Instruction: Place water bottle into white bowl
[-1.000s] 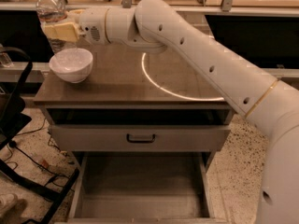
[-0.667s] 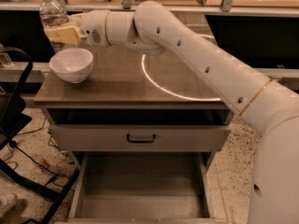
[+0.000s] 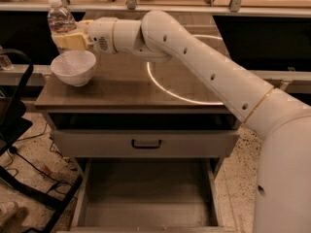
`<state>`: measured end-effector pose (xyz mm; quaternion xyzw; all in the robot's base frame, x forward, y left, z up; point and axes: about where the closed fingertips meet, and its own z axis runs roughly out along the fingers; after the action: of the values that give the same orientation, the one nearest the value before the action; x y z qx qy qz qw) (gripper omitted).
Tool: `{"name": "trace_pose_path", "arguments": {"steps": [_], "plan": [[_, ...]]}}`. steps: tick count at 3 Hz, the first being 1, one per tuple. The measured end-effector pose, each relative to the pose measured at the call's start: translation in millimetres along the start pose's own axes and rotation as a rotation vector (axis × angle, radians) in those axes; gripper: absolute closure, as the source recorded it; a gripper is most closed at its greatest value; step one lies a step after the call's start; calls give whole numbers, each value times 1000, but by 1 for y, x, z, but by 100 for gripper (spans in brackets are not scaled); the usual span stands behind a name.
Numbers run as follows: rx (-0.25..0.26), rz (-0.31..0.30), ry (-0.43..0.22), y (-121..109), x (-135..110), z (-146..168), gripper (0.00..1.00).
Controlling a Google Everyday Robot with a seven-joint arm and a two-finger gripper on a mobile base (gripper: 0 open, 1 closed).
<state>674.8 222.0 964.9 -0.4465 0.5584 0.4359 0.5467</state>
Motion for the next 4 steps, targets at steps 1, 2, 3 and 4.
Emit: {"name": "trace_pose_path", "arguments": {"steps": [1,2,3,4], "plan": [[23,19,4,-1,8,-11,100],[59,29,17,0,13,-30,100],[56,29,18,2,13,-29,82],[50,28,18,4,13,-26,59]]}}
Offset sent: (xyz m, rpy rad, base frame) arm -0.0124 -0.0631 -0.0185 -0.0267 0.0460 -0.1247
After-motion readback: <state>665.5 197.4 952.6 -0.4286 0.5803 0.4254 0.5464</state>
